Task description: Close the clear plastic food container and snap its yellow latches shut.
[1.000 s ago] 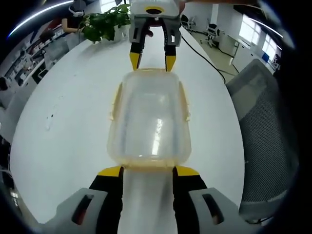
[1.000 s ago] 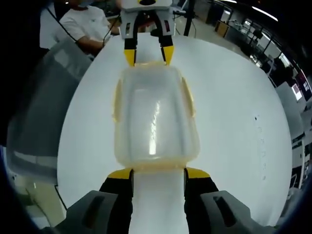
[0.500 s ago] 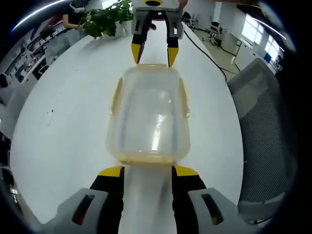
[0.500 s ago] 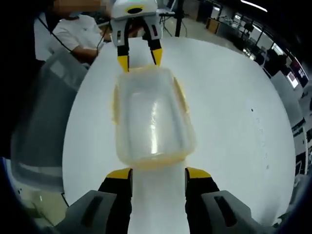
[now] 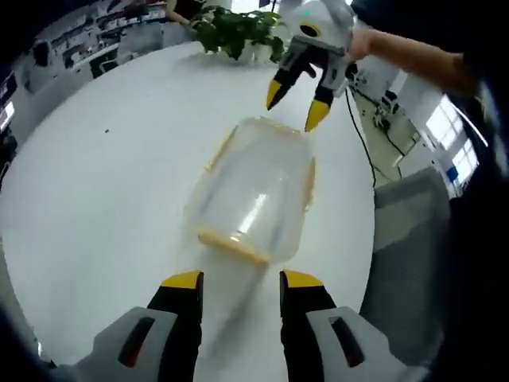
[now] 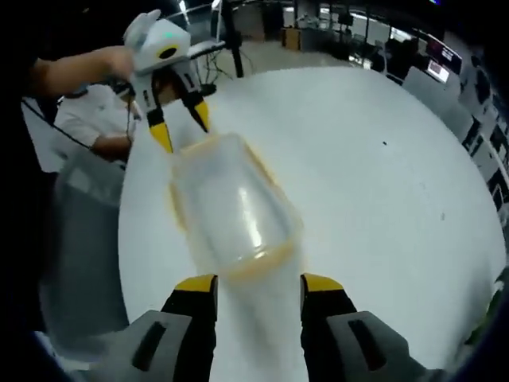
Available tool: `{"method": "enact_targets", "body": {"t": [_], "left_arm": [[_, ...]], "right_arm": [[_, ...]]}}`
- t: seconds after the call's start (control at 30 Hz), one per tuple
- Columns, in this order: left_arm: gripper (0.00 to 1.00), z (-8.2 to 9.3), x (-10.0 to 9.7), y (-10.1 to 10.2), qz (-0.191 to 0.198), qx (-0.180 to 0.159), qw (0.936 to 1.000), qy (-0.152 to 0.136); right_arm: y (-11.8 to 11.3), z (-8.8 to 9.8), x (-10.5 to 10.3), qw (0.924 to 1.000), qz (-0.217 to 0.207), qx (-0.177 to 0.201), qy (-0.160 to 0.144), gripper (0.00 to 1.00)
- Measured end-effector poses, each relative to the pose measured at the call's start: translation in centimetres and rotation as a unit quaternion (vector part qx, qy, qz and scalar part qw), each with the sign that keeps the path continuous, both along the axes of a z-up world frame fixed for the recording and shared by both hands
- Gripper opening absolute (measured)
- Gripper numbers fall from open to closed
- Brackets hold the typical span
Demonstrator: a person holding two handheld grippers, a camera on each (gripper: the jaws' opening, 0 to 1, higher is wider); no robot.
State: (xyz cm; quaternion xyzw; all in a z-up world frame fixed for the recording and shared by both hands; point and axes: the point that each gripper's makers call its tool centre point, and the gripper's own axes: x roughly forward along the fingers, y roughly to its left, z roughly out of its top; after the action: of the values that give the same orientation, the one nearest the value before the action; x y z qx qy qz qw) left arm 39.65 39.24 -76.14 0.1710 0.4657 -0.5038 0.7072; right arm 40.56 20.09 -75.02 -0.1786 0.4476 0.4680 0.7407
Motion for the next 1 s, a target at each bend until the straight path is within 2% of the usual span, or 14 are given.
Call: {"method": "enact_targets", "body": {"t": [0.07,0.1,0.13,0.17,0.2,0.33,0.4,0.5,0.53,0.6,0.73,0.87,1.0], "left_arm": [[0.36,0.4,0.0,-0.2,0.047,-0.033,0.9979,0.031],[0.35,0.6,0.1,-0.4,0.080,-0.052,0.9941,0.053],[0.35,0.8,0.2,-0.6,0.121,-0.071,0.9868,0.080],[0.35,0.9,0.3,-0.8,0.137,-0.082,0.9832,0.090],[0.35,1.0,0.5,-1.0,0.154,-0.094,0.9796,0.088],[0.34,0.4,0.7,-0.7,0.160,-0.076,0.9819,0.066],[0.34,0.5,0.7,-0.7,0.169,-0.078,0.9805,0.064],[0.34,0.7,0.6,-1.3,0.215,-0.103,0.9665,0.095],[0.33,0.6,0.6,-1.4,0.222,-0.102,0.9647,0.098],[0.31,0.5,0.7,-1.4,0.223,-0.100,0.9657,0.087],[0.31,0.5,0.9,-1.5,0.241,-0.100,0.9616,0.084],[0.30,0.5,1.4,-1.3,0.253,-0.098,0.9598,0.073],[0.30,0.5,1.2,-1.5,0.257,-0.097,0.9585,0.077]], "right_arm": [[0.1,0.1,0.0,0.9997,-0.022,0.009,0.007,0.40],[0.1,0.1,0.1,0.9996,-0.026,0.009,0.006,0.39],[0.2,0.1,0.2,0.9993,-0.036,0.010,0.003,0.38],[0.4,0.1,0.0,0.9994,-0.034,0.012,0.000,0.37],[0.5,0.1,-0.1,0.9993,-0.036,0.010,0.000,0.37],[0.8,0.1,0.0,0.9977,-0.065,0.020,0.004,0.37],[0.8,0.1,0.2,0.9967,-0.077,0.024,0.002,0.37],[1.0,0.1,0.3,0.9954,-0.091,0.029,0.004,0.37],[1.1,0.1,0.4,0.9949,-0.095,0.032,0.003,0.37],[1.2,0.1,0.6,0.9937,-0.106,0.036,0.002,0.37],[1.6,0.6,0.8,0.9896,-0.132,0.057,0.009,0.37],[1.1,0.3,1.1,0.9897,-0.137,0.042,0.003,0.37],[1.1,0.4,1.0,0.9864,-0.155,0.054,0.012,0.37]]}}
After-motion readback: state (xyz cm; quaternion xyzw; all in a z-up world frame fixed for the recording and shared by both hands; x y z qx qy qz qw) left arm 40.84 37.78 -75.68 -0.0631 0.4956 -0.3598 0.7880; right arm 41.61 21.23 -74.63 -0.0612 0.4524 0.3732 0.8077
